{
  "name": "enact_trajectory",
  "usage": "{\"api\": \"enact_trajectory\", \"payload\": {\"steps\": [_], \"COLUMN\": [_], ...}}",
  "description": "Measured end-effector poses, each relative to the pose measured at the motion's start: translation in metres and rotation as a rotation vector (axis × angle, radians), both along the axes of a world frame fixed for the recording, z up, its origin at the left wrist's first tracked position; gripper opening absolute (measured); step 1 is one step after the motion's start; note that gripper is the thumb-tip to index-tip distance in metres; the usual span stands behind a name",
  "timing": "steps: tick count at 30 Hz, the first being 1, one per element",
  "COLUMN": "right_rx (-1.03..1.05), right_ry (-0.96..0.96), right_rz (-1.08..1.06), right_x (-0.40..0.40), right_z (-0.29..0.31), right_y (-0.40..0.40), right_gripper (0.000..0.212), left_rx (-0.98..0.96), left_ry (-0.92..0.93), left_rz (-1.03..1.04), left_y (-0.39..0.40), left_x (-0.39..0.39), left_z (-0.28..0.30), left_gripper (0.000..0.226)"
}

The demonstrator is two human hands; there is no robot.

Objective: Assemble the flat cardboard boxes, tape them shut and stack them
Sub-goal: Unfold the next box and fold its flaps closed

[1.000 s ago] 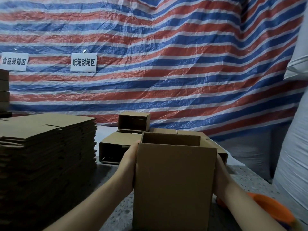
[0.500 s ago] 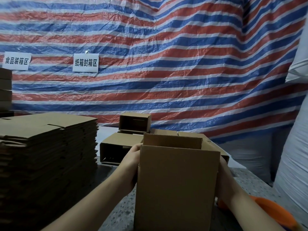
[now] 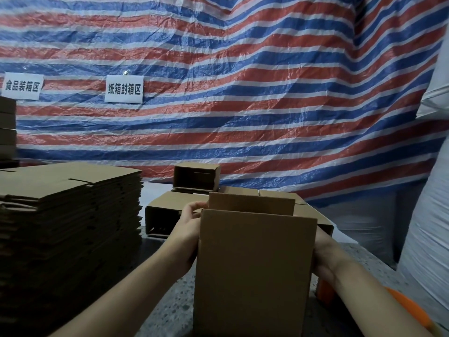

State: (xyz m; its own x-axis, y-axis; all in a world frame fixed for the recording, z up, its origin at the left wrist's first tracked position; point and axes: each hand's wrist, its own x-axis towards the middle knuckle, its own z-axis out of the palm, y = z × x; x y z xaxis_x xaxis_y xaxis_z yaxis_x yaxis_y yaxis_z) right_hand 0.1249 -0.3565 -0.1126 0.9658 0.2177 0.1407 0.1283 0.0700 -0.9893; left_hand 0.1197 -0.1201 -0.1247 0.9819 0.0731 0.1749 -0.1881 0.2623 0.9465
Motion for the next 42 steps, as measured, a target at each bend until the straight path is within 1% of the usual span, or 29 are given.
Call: {"api": "enact_trajectory", "payload": {"steps": [2, 6, 7, 9, 11, 13, 15, 18, 19, 21, 23, 25, 27, 29, 33, 35, 39, 42], "right_rx": [0.015, 0.053, 0.029, 0.028, 0.038, 0.035, 0.022, 0.032, 0.039, 0.043, 0.024, 0.006, 0.014, 0.01, 0.019, 0.029, 0.042, 0.025], "right_ry": [0.002, 0.029, 0.037, 0.037, 0.046, 0.043, 0.044, 0.06, 0.059, 0.056, 0.065, 0.074, 0.075, 0.066, 0.076, 0.069, 0.08, 0.073], "right_rz": [0.015, 0.015, 0.006, -0.011, -0.036, -0.043, -0.04, -0.026, -0.021, -0.018, -0.044, -0.074, -0.092, -0.109, -0.133, -0.134, -0.148, -0.133], "right_x": [0.001, 0.007, 0.009, 0.008, 0.008, 0.008, 0.007, 0.006, 0.004, 0.002, 0.003, 0.006, 0.008, 0.011, 0.016, 0.019, 0.023, 0.025], "right_z": [0.0, -0.003, -0.005, -0.005, -0.004, -0.004, -0.003, -0.003, -0.002, 0.0, -0.001, -0.004, -0.006, -0.007, -0.01, -0.011, -0.013, -0.014], "right_y": [0.0, -0.002, -0.003, -0.002, -0.002, -0.002, -0.001, -0.001, 0.0, 0.0, -0.001, -0.003, -0.005, -0.006, -0.007, -0.007, -0.008, -0.008], "right_gripper": [0.049, 0.048, 0.049, 0.047, 0.042, 0.042, 0.044, 0.046, 0.043, 0.033, 0.032, 0.036, 0.043, 0.041, 0.038, 0.036, 0.037, 0.037], "left_rx": [0.038, 0.257, 0.284, 0.313, 0.384, 0.411, 0.357, 0.415, 0.418, 0.404, 0.388, 0.413, 0.448, 0.446, 0.42, 0.441, 0.486, 0.486], "left_ry": [-0.031, -0.106, -0.113, -0.117, -0.106, -0.063, -0.024, -0.126, -0.164, -0.217, -0.235, -0.243, -0.248, -0.236, -0.237, -0.243, -0.255, -0.269], "left_rz": [0.009, 0.028, 0.038, 0.07, 0.099, 0.09, -0.034, -0.279, -0.352, -0.464, -0.502, -0.445, -0.328, -0.257, -0.185, -0.155, -0.211, -0.298], "left_y": [0.003, 0.011, 0.011, 0.012, 0.012, 0.014, 0.022, 0.036, 0.039, 0.043, 0.043, 0.038, 0.031, 0.025, 0.017, 0.017, 0.022, 0.029], "left_x": [0.0, 0.0, 0.0, -0.002, 0.0, 0.002, 0.003, 0.003, 0.002, -0.001, -0.005, -0.007, -0.006, -0.004, -0.001, 0.001, 0.002, 0.003], "left_z": [0.001, 0.004, 0.004, 0.007, 0.008, 0.011, 0.013, 0.007, 0.005, 0.002, 0.003, 0.004, 0.003, 0.002, 0.005, 0.006, 0.005, 0.002], "left_gripper": [0.029, 0.005, 0.008, 0.024, 0.042, 0.06, 0.073, 0.1, 0.107, 0.11, 0.108, 0.113, 0.117, 0.113, 0.083, 0.076, 0.075, 0.068]}}
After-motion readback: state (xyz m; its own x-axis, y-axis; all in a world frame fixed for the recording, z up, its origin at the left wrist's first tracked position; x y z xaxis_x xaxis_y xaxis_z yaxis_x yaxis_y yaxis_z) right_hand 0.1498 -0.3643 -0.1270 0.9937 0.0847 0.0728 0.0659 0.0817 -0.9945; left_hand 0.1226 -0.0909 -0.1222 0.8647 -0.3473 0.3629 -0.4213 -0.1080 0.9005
